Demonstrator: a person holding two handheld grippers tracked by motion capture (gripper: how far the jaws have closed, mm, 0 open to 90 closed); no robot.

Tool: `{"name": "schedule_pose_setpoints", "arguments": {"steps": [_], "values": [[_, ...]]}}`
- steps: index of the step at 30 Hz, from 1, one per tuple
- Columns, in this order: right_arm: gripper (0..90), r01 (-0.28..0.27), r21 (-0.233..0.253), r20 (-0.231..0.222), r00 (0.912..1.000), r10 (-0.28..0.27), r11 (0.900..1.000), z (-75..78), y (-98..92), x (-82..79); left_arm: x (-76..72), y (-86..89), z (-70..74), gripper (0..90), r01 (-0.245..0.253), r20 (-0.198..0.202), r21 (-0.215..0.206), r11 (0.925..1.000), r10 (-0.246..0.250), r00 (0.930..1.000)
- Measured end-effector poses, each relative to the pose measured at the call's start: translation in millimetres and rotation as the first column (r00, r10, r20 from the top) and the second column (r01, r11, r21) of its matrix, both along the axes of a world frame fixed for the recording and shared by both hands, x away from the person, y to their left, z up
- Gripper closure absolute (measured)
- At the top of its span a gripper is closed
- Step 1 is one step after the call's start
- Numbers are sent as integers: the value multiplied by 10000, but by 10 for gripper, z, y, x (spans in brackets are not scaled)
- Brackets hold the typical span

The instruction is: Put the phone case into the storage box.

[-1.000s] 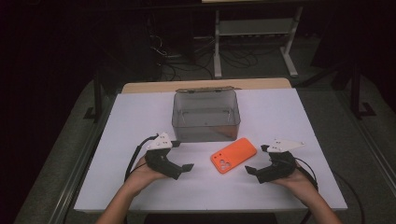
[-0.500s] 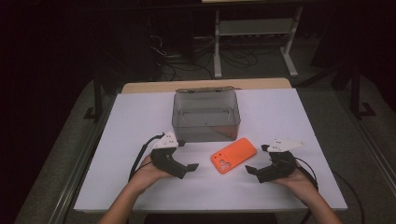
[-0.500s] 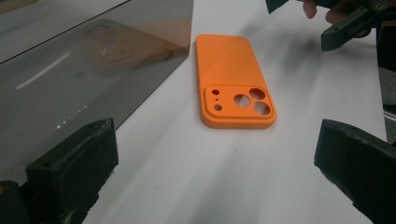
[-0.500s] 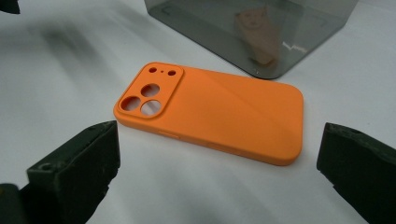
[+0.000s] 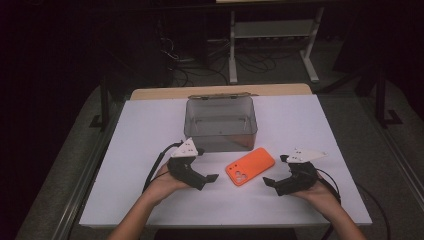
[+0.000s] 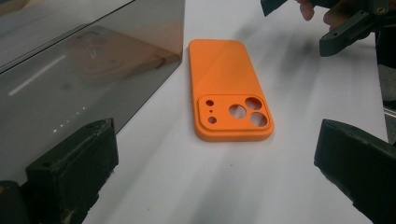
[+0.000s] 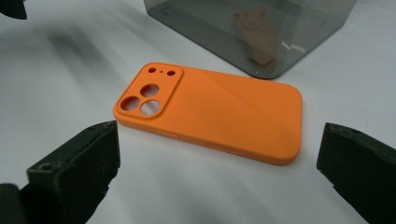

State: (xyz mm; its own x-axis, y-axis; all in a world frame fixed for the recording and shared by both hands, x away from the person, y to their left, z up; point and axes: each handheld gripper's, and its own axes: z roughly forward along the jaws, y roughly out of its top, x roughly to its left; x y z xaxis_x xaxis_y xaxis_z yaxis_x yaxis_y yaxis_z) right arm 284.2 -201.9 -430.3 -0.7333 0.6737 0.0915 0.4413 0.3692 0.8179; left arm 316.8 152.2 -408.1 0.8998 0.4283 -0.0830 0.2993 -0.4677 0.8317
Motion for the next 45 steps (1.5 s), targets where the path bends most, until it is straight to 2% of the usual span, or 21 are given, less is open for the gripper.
{"name": "schedule_pose_setpoints", "arguments": {"steps": [18,45], "values": [[0,14,-30,8,10000,-14,10000,3,-11,-5,51,-165,19,0,124,-5,-65,9999,-124,9999],[0,89,61,18,10000,-89,9999,13,-26,-1,149,-539,-36,0,362,-110,167,9992,-360,9993]]}}
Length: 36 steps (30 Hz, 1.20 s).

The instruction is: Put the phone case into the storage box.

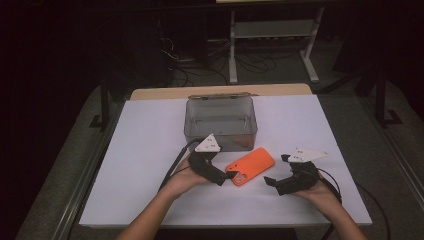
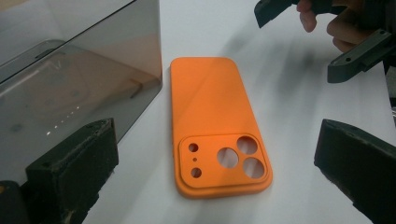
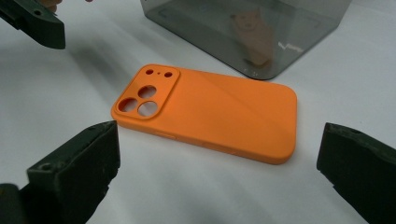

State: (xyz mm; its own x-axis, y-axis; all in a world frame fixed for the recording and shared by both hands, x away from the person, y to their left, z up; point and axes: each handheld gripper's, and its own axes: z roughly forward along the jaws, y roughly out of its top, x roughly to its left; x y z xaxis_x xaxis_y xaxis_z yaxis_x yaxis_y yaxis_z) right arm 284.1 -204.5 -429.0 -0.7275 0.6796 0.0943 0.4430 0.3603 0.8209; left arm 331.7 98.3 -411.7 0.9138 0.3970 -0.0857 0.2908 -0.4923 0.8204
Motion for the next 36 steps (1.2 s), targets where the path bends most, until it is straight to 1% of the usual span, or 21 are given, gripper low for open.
{"name": "schedule_pose_setpoints", "arguments": {"steps": [8,11,21,36], "values": [[0,23,14,24,10000,-23,10000,8,-10,0,34,-68,-31,0,53,-56,78,10000,-52,10000],[0,24,17,31,10000,-24,10000,11,-11,-1,49,-122,-44,0,101,-96,184,9998,-99,9999],[0,38,18,59,10000,-38,10000,13,-16,1,82,-247,-84,0,187,-62,384,9991,-184,9998],[0,48,38,61,10000,-48,10000,16,-21,0,123,-404,-121,0,201,43,841,9963,-206,9998]]}}
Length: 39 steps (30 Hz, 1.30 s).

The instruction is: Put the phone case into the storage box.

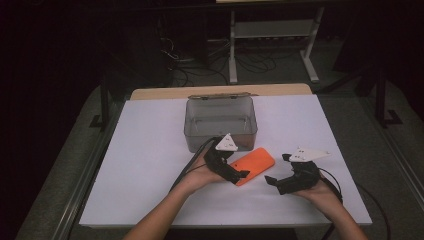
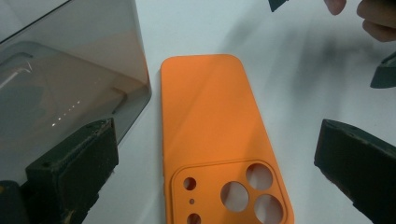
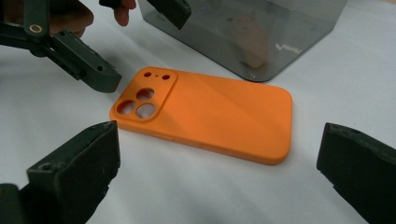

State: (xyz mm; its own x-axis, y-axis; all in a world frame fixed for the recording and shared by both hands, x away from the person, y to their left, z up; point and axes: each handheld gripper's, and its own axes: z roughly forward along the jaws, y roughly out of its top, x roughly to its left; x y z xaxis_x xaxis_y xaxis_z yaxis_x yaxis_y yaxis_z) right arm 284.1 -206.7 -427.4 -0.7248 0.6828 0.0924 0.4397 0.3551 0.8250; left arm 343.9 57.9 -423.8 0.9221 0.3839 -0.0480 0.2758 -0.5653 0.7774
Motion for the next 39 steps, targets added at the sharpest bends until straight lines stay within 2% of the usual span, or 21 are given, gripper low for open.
{"name": "schedule_pose_setpoints", "arguments": {"steps": [10,30,39], "values": [[0,0,5,-10,10000,0,10000,1,0,1,3,-86,-9,0,58,33,141,9999,-58,10000],[0,13,4,-14,10000,-13,10000,-1,-2,3,32,-229,-164,0,-18,-137,936,9956,31,9999],[0,19,5,-18,10000,-19,10000,-1,-5,4,23,-278,-224,0,-35,-88,1267,9919,47,10000]]}}
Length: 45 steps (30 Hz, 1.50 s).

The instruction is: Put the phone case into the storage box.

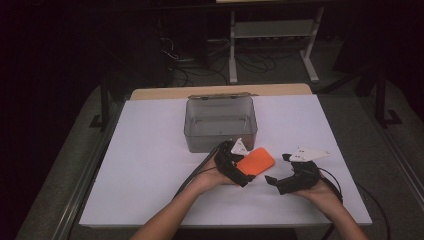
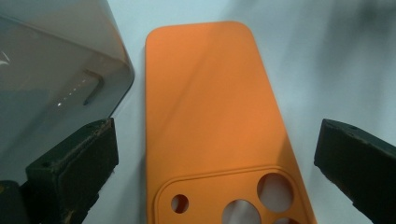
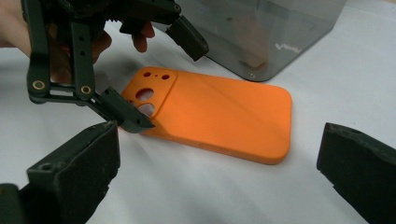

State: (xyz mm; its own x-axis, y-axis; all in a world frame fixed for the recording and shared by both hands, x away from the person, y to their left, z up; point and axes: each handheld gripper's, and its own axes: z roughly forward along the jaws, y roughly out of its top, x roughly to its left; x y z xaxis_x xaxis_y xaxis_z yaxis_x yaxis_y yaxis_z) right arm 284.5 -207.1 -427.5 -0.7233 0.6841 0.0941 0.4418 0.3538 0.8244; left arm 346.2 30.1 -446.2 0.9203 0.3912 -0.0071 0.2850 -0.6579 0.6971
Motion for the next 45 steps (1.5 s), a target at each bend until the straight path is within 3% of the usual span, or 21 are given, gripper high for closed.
{"name": "schedule_pose_setpoints", "arguments": {"steps": [19,33,45], "values": [[0,25,7,1,10000,-25,10000,-1,-5,3,-12,-65,-82,0,33,-20,444,9990,-32,10000],[0,31,15,11,10000,-31,10000,1,-8,2,-31,-75,-96,0,60,-126,518,9986,-53,9999],[0,42,19,17,10000,-42,10000,2,-9,2,-33,-67,-79,59,102,-136,503,9987,-95,9999]]}}
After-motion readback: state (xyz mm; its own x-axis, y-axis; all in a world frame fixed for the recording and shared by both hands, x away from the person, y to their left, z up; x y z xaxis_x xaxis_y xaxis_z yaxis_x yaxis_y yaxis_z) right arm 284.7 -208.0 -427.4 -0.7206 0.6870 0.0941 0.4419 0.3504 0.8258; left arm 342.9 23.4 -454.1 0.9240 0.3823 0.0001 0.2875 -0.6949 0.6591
